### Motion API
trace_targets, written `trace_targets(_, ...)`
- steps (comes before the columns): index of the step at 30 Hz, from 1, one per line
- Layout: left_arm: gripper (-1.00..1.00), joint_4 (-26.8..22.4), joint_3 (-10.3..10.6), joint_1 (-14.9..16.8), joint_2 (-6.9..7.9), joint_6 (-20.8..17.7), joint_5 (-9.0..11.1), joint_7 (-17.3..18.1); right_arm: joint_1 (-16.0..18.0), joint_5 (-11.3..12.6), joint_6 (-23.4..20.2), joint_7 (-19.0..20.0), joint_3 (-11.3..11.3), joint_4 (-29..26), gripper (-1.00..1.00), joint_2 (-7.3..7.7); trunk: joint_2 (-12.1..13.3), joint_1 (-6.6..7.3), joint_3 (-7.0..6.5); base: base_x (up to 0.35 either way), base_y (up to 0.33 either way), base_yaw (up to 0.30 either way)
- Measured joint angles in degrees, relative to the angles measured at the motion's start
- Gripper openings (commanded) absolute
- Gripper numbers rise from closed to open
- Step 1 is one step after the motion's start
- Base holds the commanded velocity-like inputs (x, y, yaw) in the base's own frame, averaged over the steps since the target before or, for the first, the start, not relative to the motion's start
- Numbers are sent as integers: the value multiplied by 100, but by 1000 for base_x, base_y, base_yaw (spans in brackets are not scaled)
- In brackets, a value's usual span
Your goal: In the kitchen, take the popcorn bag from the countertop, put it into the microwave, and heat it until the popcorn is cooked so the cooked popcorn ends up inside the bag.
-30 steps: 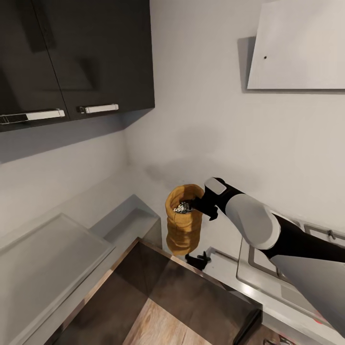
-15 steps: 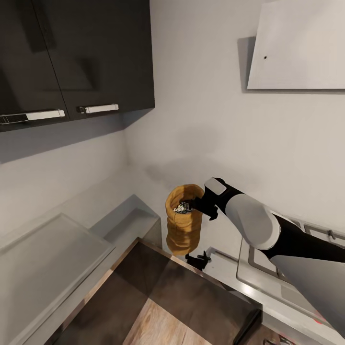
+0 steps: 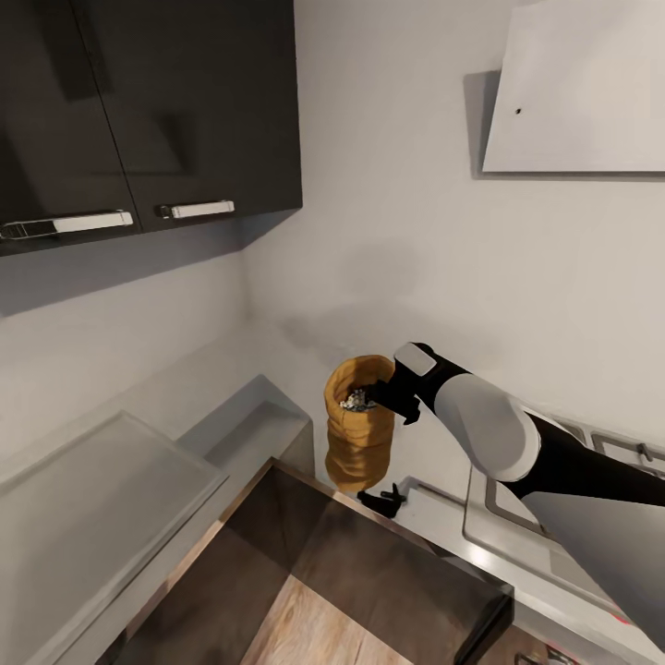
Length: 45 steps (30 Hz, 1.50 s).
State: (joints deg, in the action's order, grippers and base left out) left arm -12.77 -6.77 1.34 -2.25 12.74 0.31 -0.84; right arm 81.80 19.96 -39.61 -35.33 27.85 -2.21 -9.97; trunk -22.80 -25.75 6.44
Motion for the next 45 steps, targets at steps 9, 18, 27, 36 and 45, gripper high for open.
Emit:
trace_targets(9, 100, 0, -5, -1, 0, 0, 1, 0, 0, -24, -18, 5, -7, -3, -100, 0, 0, 0, 0, 0, 0, 0)
trace_targets(18, 100, 0, -5, -4, 0, 0, 1, 0, 0, -10, -15, 5, -11, -2, -100, 0, 0, 0, 0, 0, 0, 0)
trace_targets(27, 100, 0, -5, -2, 0, 0, 1, 0, 55, -9, -62, 6, -11, -8, -100, 0, 0, 0, 0, 0, 0, 0)
trace_targets(36, 100, 0, -5, -6, 3, 0, 1, 0, 472, 4, -481, -90, 15, -100, -100, 0, -1, 0, 0, 0, 0, 0)
trace_targets(45, 100, 0, -29, -37, 2, 0, 23, 4, 749, 30, -658, -332, 38, -117, -100, 1, 4, -3, 0, -67, -1, 0)
